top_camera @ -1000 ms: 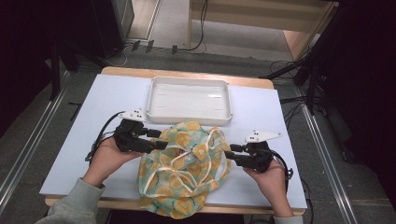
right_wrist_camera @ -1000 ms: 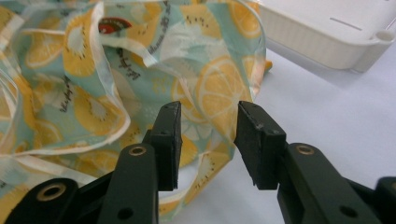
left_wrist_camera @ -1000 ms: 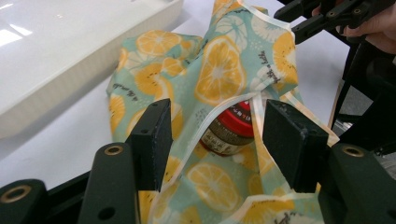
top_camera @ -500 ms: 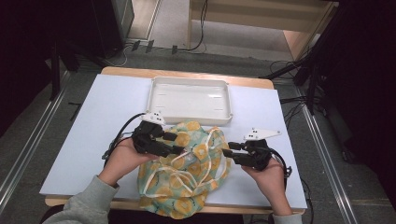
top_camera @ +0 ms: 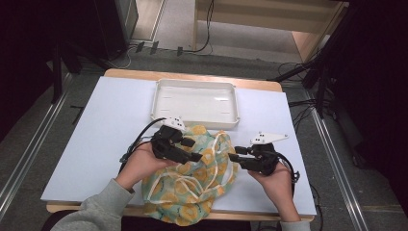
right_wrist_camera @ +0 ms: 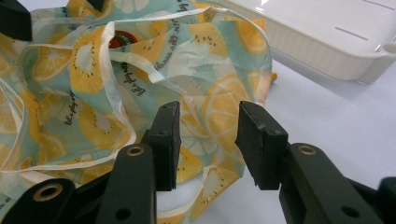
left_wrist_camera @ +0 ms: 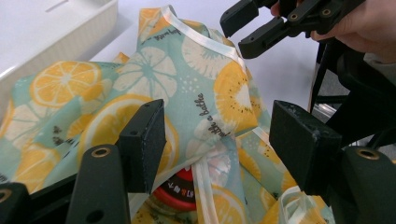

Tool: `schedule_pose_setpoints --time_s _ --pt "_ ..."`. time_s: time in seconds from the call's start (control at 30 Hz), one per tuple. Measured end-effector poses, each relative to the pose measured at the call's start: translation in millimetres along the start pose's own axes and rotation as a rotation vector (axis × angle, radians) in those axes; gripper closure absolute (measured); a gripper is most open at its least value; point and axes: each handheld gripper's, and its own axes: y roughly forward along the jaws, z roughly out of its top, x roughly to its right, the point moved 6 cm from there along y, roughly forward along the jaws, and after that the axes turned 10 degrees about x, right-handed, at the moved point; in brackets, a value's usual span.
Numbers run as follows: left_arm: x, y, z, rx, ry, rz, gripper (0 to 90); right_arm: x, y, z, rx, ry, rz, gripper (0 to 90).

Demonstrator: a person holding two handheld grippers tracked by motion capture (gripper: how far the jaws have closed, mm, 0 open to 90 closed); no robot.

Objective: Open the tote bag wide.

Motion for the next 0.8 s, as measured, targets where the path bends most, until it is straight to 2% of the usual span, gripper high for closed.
schedule_pose_setpoints --time_s 0.13,0.23,0.4,0.63,0.73,0.8 --pt "-4.5 8.8 -3.5 -0.036 0.015 0.025 36.7 -0.8 3.5 1.0 -0.004 0.005 0.003 60.7" --pt "-8.9 13.1 -5.4 -0.044 0.021 0.038 37.3 -1.9 6.4 1.4 -0.006 0.002 0.007 60.7" --pt "-13.8 15.7 -6.9 -0.047 0.034 0.059 43.5 -4.8 9.8 2.7 -0.006 -0.004 0.013 60.8" --pt "-15.4 16.0 -7.4 -0.05 0.054 0.071 66.8 -8.6 13.5 4.2 -0.006 -0.002 0.015 60.8" --pt "-15.9 15.7 -7.4 -0.044 0.054 0.077 75.7 -8.5 13.8 4.5 -0.003 -0.007 0.014 60.8" --pt "-15.1 15.4 -7.1 -0.036 0.045 0.066 83.1 -8.4 13.7 5.0 0.001 -0.003 0.015 60.8"
